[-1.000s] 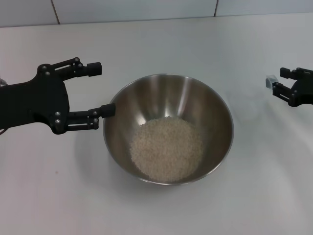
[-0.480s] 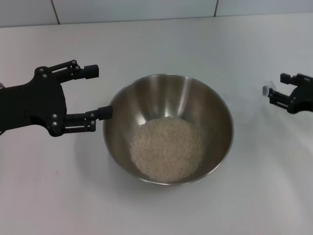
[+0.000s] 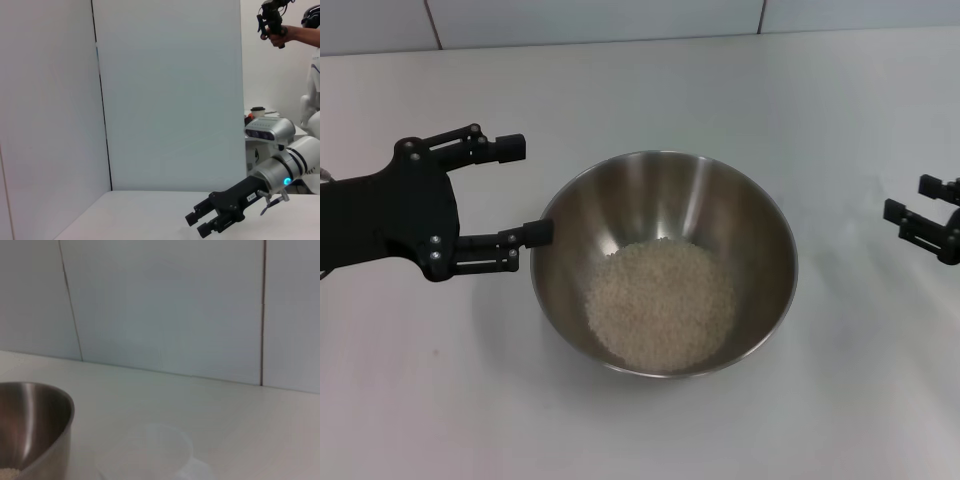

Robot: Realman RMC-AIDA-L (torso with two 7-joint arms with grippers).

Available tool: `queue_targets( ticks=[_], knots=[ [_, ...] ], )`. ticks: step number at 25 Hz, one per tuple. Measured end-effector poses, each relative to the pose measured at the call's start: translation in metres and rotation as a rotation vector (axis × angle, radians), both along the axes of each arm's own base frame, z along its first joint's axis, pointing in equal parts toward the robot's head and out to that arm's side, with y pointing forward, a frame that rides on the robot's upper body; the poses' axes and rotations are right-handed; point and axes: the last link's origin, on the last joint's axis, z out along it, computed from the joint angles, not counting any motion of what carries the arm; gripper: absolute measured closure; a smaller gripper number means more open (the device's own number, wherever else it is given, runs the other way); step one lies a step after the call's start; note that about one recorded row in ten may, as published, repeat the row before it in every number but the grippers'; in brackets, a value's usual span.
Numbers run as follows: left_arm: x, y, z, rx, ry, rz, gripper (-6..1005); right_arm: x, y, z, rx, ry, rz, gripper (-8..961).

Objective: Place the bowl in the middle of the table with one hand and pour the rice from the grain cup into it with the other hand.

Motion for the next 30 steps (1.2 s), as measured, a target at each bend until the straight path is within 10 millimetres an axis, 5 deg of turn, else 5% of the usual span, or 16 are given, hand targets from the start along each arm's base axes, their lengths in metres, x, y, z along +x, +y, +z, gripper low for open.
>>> queue_targets(
  ticks=[9,17,24,30],
  knots=[
    [0.0,-0.001,-0.003,-0.011,-0.008,0.005,158,-0.009,-0.026,0.021,0.007,0.088,0.105,332],
    [-0.007,-0.007,-0.003,-0.026,-0.009,0.022,158,-0.043,-0.058,0.084,-0.227,0.101,0.309,332],
    [-0.022,-0.025,-0.001,-0.047,-0.021,0.057,159,-0.05,-0.064,0.089,-0.361,0.113,0.371,332],
    [-0.037,-0.036,0.005,-0.014,-0.019,0.092,159,-0.064,-0.048,0.078,-0.413,0.11,0.427,331]
  ],
)
